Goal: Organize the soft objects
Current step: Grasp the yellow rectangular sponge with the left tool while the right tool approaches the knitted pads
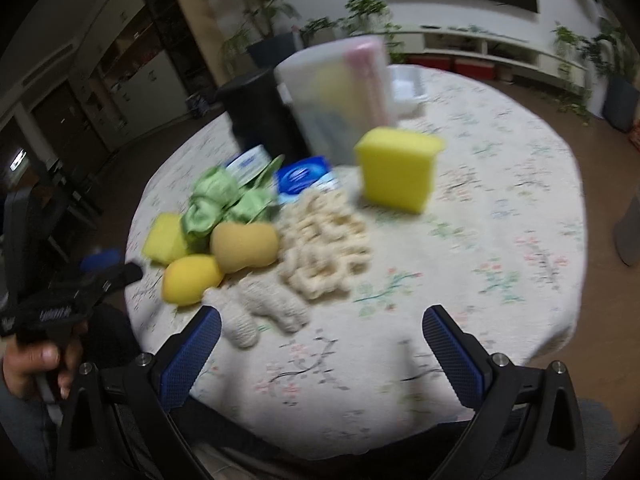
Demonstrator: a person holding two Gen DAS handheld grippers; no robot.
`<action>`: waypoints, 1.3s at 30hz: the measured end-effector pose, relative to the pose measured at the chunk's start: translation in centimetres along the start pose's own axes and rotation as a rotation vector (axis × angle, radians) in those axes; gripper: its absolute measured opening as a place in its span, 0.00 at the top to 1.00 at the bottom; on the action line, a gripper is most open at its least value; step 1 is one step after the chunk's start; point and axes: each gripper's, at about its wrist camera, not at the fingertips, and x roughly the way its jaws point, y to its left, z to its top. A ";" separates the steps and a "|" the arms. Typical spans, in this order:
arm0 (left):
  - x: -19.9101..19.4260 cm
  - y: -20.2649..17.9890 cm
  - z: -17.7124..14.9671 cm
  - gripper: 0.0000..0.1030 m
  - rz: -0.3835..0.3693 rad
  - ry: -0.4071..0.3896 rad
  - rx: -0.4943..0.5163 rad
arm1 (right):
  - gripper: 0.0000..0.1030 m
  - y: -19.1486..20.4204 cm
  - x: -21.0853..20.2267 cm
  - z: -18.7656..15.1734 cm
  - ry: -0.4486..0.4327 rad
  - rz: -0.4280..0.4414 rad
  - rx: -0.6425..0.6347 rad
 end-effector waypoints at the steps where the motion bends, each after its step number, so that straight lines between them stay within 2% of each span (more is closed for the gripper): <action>1: 0.7 0.0 0.2 0.01 0.008 0.027 0.005 | 0.01 0.5 0.3 -0.1 0.009 0.015 -0.014; 4: 1.7 0.2 0.4 0.01 0.025 0.071 -0.002 | 0.05 1.4 0.7 -0.2 0.018 0.045 -0.044; 10: 2.7 1.2 1.5 0.01 0.029 0.078 -0.014 | 0.08 2.1 0.8 -0.2 0.012 0.091 -0.031; 16: 5.3 1.5 3.7 0.00 0.085 0.139 0.050 | 0.08 3.5 0.7 -0.9 0.000 0.100 -0.079; 18: 6.0 1.2 4.0 0.00 0.124 0.151 0.082 | 0.08 3.5 0.9 -1.0 0.006 0.094 -0.081; 24: 6.2 1.8 4.2 0.01 0.154 0.110 0.004 | 0.08 3.4 0.9 -0.9 0.004 0.088 -0.069; 27: 5.7 1.9 4.0 0.16 0.166 0.091 -0.021 | 0.08 4.0 1.0 -1.1 0.005 0.078 -0.086; 29: 5.2 2.3 3.6 0.30 0.162 0.083 -0.033 | 0.10 4.4 1.1 -1.3 0.010 0.079 -0.089; 31: 5.0 2.5 3.6 0.39 0.158 0.079 -0.047 | 0.13 4.8 1.4 -1.5 0.017 0.091 -0.091; 36: 4.4 3.3 3.2 0.43 0.132 0.062 -0.079 | 0.18 5.7 2.1 -1.7 0.024 0.092 -0.105; 39: 3.9 2.8 2.6 0.44 0.135 0.053 -0.074 | 0.28 5.8 3.1 -1.6 0.034 0.080 -0.108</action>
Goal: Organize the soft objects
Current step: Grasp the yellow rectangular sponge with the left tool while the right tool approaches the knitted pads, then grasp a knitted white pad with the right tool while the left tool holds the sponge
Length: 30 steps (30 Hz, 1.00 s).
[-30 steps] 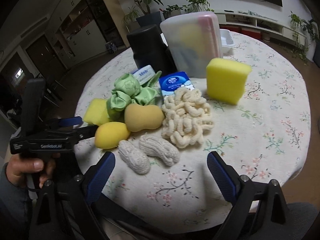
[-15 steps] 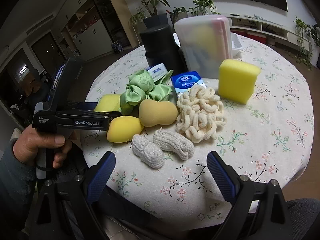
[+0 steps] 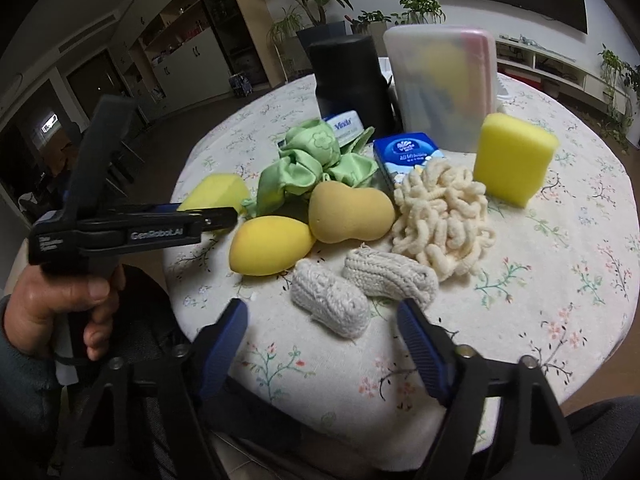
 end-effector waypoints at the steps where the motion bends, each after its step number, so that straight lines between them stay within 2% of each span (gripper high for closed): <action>1: 0.1 0.2 0.1 0.45 -0.006 -0.002 -0.003 | 0.32 -0.1 0.2 0.0 0.007 0.000 0.005; 5: 0.0 0.1 0.0 0.43 -0.013 -0.003 -0.005 | 0.34 0.0 0.9 0.2 0.008 -0.021 0.001; 9: 0.0 1.2 0.4 0.41 -0.066 -0.013 -0.068 | 0.34 0.5 1.5 0.7 0.000 -0.040 -0.027; 13: 0.2 0.8 0.5 0.40 -0.040 -0.017 -0.051 | 0.34 1.0 1.8 0.5 -0.018 -0.057 -0.071; 19: 0.6 0.8 0.9 0.35 -0.043 -0.022 -0.063 | 0.42 0.8 1.9 0.4 -0.042 -0.065 -0.094; 21: 0.7 0.5 1.0 0.31 -0.028 -0.021 -0.051 | 0.46 0.6 1.9 0.4 -0.051 -0.073 -0.098; 22: 0.8 0.4 1.0 0.27 -0.023 -0.020 -0.044 | 0.46 0.6 2.0 0.5 -0.054 -0.073 -0.099; 27: 1.6 -1.4 1.0 0.15 0.053 -0.009 0.040 | 0.46 -0.1 1.9 0.5 -0.072 -0.035 -0.085; 28: 1.7 -1.4 1.0 0.11 0.048 -0.009 0.039 | 0.46 -0.2 1.9 0.6 -0.074 -0.032 -0.086; 30: 1.7 -1.2 1.0 0.11 0.047 -0.014 0.032 | 0.46 -0.3 2.0 0.7 -0.082 -0.025 -0.086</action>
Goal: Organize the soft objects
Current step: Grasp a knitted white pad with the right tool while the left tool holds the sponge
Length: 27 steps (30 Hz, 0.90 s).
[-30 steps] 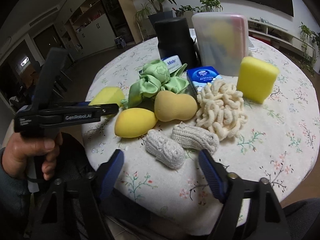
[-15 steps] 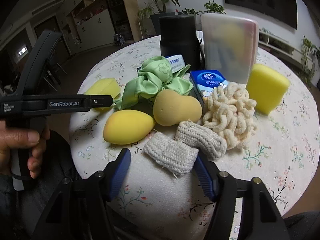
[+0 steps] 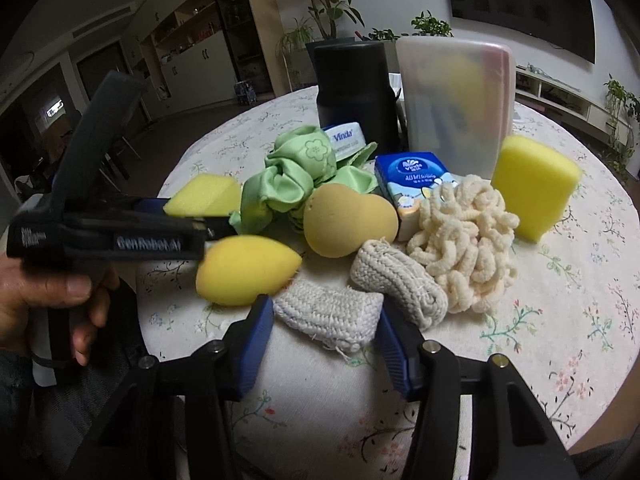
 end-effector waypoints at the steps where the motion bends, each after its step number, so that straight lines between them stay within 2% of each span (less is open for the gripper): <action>1: 0.0 0.2 0.0 0.11 -0.006 -0.001 -0.007 | 0.46 -0.1 0.1 0.1 -0.005 0.001 0.002; 3: -0.2 0.8 0.0 0.11 -0.027 -0.005 -0.036 | 0.46 -0.1 0.1 0.1 -0.016 0.004 0.004; 7: -0.9 3.3 -0.3 0.11 -0.030 -0.030 -0.179 | 0.48 -0.1 0.2 0.2 -0.027 0.006 0.009; 9: -0.8 4.1 -0.4 0.08 -0.049 -0.018 -0.216 | 0.49 -0.1 0.2 0.2 -0.029 0.006 0.006; 15: 0.1 2.7 -0.1 0.05 0.021 -0.003 -0.144 | 0.49 0.2 0.1 -0.2 -0.039 0.004 -0.001; 18: 0.2 2.5 0.1 0.12 0.039 -0.004 -0.132 | 0.49 0.5 0.1 -0.4 -0.040 -0.002 -0.022; 22: -0.1 0.7 0.1 0.41 0.050 -0.024 -0.033 | 0.50 0.5 0.1 -0.5 -0.043 -0.001 -0.034; 27: -0.5 1.0 -0.1 0.46 0.026 -0.022 -0.040 | 0.50 0.6 -0.3 -0.6 -0.044 0.005 -0.036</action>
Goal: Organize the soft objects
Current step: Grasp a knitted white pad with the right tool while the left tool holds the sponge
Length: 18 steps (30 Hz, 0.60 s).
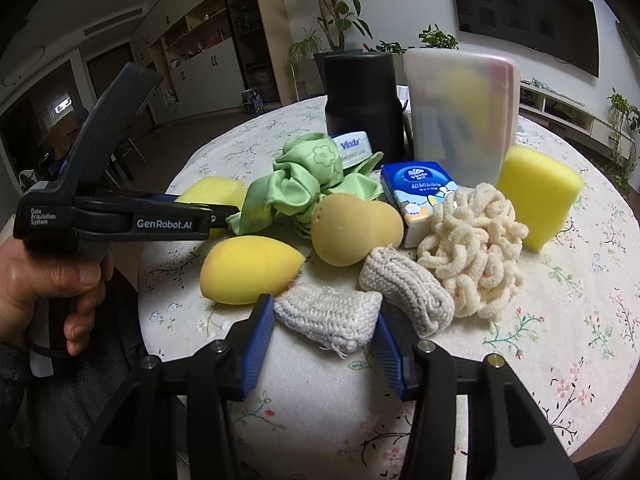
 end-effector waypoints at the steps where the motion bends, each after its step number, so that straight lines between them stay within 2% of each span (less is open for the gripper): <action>1: -0.1 0.1 0.0 0.46 -0.009 -0.001 -0.003 | 0.50 0.1 -0.1 -0.1 -0.001 0.002 -0.003; 6: -1.7 0.7 -0.3 0.46 -0.040 -0.044 -0.031 | 0.51 0.1 -0.8 0.0 -0.001 0.061 0.030; 13: -3.3 2.0 -0.3 0.46 -0.082 -0.072 -0.049 | 0.51 -0.2 -3.1 0.4 -0.022 0.097 0.072; 18: -4.1 1.0 -0.3 0.46 -0.175 -0.052 -0.003 | 0.51 -0.1 -5.6 0.9 -0.037 0.104 0.063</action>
